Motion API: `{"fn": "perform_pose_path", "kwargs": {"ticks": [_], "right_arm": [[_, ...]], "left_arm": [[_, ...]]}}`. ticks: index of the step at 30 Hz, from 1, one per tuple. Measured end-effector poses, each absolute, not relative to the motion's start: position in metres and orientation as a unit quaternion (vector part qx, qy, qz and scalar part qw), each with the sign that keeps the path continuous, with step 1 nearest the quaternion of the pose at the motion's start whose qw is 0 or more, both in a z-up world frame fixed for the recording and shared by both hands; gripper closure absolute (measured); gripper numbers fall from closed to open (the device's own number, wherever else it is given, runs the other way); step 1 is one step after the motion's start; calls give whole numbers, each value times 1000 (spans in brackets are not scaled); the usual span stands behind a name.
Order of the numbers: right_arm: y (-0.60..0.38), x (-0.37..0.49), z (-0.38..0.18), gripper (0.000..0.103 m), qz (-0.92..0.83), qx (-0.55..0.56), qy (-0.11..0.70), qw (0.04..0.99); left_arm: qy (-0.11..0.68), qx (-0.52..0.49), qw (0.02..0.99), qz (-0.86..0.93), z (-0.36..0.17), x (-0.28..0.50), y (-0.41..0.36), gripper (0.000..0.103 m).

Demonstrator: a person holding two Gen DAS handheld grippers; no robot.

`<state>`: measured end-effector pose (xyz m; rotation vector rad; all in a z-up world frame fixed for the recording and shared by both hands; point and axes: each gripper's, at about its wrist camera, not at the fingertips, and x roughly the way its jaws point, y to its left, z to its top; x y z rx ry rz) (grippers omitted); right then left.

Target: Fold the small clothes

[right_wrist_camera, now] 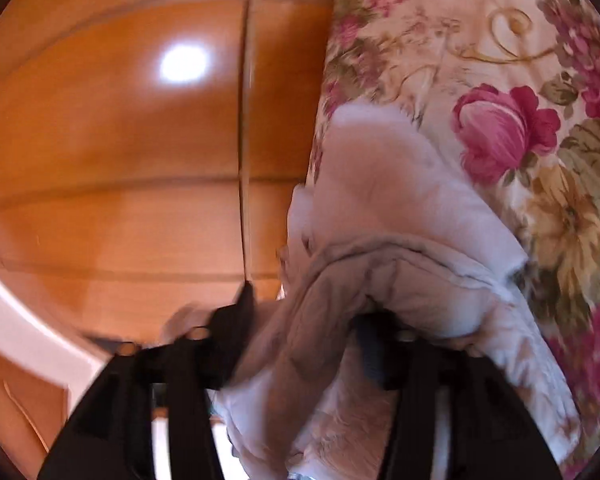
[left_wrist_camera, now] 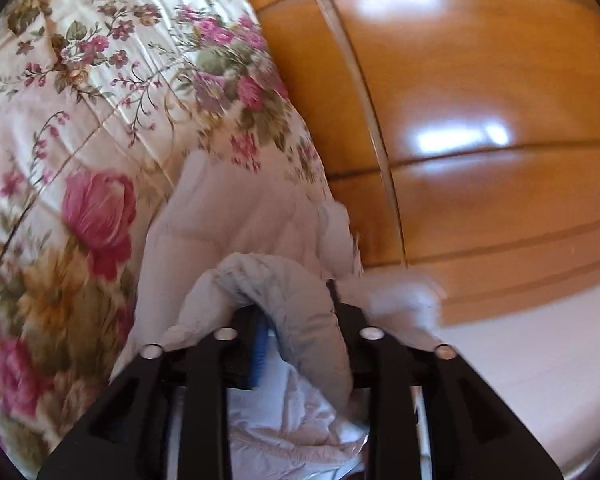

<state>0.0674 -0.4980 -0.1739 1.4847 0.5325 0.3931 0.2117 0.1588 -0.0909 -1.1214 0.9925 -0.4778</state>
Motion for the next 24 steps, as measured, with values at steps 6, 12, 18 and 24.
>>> {"fn": "perform_pose_path", "kwargs": {"ticks": [6, 12, 18, 24], "right_arm": [[-510, 63, -142, 29, 155, 611, 194, 752], [-501, 55, -99, 25, 60, 430, 224, 873], [-467, 76, -86, 25, 40, 276, 285, 917], [-445, 120, -93, 40, 14, 205, 343, 917]], "left_arm": [[404, -544, 707, -204, -82, 227, 179, 48], [345, -451, 814, -122, -54, 207, 199, 35], [415, -265, 859, -136, -49, 226, 145, 32], [459, -175, 861, -134, -65, 249, 107, 34]]}}
